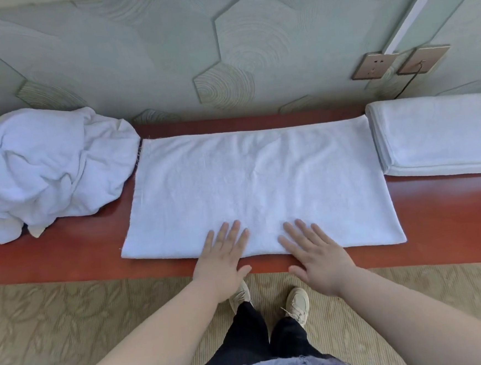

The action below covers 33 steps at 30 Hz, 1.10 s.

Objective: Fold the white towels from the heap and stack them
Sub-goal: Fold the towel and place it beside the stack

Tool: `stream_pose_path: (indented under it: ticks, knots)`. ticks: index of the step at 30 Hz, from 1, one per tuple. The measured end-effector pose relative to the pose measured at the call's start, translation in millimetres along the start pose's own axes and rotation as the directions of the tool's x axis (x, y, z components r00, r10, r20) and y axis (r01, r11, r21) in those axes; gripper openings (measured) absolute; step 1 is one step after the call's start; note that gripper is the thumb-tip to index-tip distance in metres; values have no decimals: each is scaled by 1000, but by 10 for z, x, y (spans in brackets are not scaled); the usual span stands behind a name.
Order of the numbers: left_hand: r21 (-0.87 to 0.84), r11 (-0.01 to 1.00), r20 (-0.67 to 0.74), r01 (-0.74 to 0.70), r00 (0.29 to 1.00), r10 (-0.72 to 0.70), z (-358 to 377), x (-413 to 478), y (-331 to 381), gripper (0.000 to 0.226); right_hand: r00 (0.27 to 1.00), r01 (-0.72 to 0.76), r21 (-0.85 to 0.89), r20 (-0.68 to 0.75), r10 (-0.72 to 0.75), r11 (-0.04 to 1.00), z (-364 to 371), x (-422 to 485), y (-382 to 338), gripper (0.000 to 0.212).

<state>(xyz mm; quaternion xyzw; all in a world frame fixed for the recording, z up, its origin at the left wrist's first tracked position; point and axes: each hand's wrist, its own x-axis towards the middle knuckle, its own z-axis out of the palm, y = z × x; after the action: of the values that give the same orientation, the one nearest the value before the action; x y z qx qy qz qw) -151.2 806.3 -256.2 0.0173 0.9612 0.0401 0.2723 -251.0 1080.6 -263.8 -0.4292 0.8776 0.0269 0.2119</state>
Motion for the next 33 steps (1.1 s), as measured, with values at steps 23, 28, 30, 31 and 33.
stream_pose_path:
  ticks: [23, 28, 30, 31, 33]
  knots:
    - [-78, 997, -149, 17, 988, -28, -562, 853, -146, 91, 978, -163, 107, -110, 175, 981, -454, 938, 41, 73]
    - [48, 995, -87, -90, 992, 94, -541, 1137, -249, 85, 964, -192, 123, -162, 211, 974, -614, 1313, 314, 67]
    - [105, 974, -57, -201, 977, 207, -518, 1113, -285, 83, 954, -275, 115, -90, 286, 954, -526, 1220, 569, 70]
    - [128, 961, -30, -244, 968, 249, -518, 1106, -299, 83, 941, -328, 111, -51, 334, 938, -476, 1142, 694, 72]
    - [146, 948, -28, -283, 957, 290, -581, 1174, -295, 84, 925, -369, 138, -40, 377, 919, -448, 1077, 887, 74]
